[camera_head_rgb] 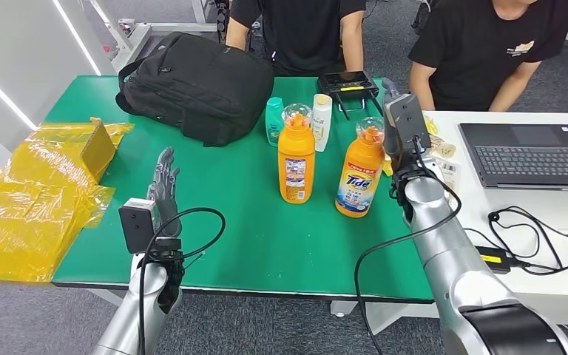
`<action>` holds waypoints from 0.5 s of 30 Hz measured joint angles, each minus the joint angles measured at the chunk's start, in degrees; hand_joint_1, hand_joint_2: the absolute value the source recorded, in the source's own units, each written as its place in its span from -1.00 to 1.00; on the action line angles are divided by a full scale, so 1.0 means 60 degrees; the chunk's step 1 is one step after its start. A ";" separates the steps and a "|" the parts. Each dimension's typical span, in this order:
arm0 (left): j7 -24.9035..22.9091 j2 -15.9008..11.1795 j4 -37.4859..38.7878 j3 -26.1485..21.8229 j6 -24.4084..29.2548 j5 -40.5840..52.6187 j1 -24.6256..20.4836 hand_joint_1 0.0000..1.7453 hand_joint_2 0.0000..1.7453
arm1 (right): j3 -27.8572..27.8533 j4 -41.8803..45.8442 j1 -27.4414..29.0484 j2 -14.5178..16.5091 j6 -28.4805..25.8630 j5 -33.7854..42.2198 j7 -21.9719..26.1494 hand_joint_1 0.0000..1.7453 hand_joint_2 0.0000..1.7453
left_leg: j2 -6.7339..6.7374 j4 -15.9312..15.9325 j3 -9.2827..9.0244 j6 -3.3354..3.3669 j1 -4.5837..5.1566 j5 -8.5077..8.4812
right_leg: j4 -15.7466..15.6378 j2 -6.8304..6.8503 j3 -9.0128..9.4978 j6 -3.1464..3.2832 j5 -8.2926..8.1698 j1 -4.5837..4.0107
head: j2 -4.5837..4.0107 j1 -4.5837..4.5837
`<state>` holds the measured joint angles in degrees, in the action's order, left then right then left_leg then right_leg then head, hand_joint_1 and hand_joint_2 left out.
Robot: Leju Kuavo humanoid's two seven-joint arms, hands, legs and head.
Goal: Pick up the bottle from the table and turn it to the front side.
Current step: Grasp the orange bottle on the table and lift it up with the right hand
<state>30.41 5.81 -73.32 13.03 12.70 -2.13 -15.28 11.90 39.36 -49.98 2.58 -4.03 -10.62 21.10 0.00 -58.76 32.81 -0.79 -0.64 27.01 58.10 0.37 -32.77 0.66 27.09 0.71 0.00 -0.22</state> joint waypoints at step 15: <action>0.0002 0.0051 0.0017 -0.0004 0.0028 0.0038 0.0046 -1.00 -1.00 | 0.0139 0.1263 0.0630 0.0000 -0.0400 -0.0568 -0.0362 -1.00 -1.00 | 0.0000 0.0000 0.0000 0.0000 -0.0001 0.0000 | 0.0001 0.0000 -0.0002 0.0000 0.0000 0.0000 | 0.0000 0.0000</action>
<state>30.42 6.12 -73.22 13.00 12.87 -1.90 -15.01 12.74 46.94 -46.20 2.58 -6.43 -14.03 18.92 0.00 -58.76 32.81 -0.79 -0.64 27.01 58.11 0.37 -32.78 0.66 27.09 0.71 0.00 -0.22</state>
